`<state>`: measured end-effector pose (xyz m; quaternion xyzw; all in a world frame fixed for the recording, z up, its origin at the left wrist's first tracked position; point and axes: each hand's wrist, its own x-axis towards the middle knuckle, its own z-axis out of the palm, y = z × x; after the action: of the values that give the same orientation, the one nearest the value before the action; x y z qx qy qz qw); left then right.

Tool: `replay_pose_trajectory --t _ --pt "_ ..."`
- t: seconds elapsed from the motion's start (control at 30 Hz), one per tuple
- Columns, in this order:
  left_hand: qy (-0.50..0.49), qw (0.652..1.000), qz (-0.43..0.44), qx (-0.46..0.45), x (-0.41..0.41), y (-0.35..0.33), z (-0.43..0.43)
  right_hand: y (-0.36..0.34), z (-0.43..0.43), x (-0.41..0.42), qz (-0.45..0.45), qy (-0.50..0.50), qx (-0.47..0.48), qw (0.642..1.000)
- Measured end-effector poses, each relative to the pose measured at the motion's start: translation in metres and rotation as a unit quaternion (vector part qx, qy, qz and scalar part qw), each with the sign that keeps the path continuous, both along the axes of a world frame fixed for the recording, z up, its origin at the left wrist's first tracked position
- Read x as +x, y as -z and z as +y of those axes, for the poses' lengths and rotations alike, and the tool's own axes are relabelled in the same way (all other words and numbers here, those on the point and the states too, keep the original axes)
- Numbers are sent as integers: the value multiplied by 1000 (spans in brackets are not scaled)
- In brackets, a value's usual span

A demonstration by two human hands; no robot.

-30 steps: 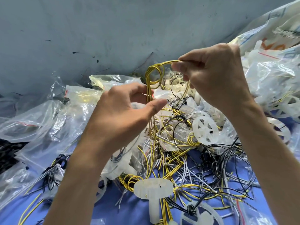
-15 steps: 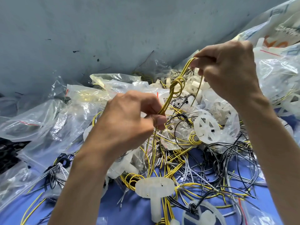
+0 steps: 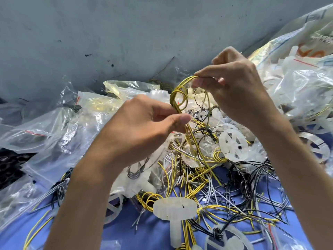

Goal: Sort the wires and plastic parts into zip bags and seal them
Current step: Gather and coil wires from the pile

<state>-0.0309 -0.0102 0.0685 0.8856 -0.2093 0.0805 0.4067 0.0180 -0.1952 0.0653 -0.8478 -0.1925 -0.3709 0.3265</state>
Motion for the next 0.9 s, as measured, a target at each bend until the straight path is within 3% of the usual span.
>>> replay_pose_trajectory --t 0.3,0.47,0.53,0.6,0.67,0.9 --pt "-25 995 -31 -92 -2 -3 1 -6 -1 -11 114 -182 -21 976" --pt "-52 987 -73 -130 0 -1 2 -8 5 -17 186 -273 49 943" --pt "-64 984 -91 -138 0 -1 1 -9 5 -19 203 -273 21 940" --pt "-70 982 -108 -136 -1 0 -2 -8 7 -20 201 -247 -85 944" --pt "-70 982 -116 -129 -2 1 -6 -7 9 -21 187 -256 -133 939" --pt "-91 984 -109 -111 3 2 -5 -8 8 -22 171 -244 -108 948"
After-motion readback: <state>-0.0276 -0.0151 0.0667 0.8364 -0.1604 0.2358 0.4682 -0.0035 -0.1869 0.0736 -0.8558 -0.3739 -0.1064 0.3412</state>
